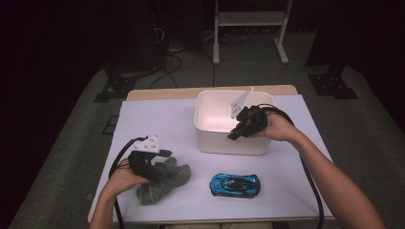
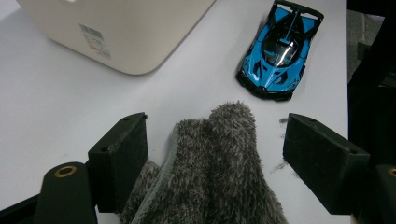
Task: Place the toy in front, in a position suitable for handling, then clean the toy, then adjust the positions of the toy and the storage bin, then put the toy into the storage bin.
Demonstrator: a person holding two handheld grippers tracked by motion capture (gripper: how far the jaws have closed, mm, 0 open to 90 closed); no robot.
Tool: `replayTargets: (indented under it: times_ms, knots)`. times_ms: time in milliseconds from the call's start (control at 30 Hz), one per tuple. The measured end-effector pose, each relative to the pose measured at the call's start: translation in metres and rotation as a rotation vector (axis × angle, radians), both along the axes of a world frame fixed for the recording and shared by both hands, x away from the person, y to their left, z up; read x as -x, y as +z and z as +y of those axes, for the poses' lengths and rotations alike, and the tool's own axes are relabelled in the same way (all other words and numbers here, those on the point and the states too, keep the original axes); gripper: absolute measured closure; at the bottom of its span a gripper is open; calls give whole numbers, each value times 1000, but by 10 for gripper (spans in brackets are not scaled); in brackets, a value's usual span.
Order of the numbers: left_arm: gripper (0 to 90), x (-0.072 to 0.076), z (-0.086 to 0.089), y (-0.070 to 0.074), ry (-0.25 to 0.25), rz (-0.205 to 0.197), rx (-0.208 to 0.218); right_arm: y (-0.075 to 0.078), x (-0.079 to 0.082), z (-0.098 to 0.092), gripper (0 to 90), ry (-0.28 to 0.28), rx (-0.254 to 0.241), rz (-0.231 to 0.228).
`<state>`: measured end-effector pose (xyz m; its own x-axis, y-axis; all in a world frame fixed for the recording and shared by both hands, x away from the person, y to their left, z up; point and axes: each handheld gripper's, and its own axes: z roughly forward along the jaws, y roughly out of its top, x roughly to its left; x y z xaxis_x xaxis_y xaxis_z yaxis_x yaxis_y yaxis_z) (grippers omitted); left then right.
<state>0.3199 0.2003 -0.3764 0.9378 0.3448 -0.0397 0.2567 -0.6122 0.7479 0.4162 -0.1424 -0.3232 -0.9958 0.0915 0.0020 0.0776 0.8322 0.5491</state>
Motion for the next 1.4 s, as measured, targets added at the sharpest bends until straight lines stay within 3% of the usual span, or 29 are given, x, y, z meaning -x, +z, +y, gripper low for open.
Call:
replayTargets:
  times_ms: [800,833,867,1000,1200,1400]
  knots:
    - [203,3,-1,2,-9,-5,2,-1,19,2,858,3,-20,8]
    - [201,3,-2,2,-8,-7,6,-1,19,2,827,-4,-22,16]
    - [198,3,-2,2,-7,-5,3,-1,17,2,672,-21,-34,33]
    - [195,3,-2,1,-11,-5,-1,2,20,-2,527,-52,-44,36]
    - [185,3,-3,1,-10,-5,1,12,31,-13,392,-90,-111,24]
    - [182,4,-2,1,-3,0,5,24,47,-23,324,-94,-173,0]
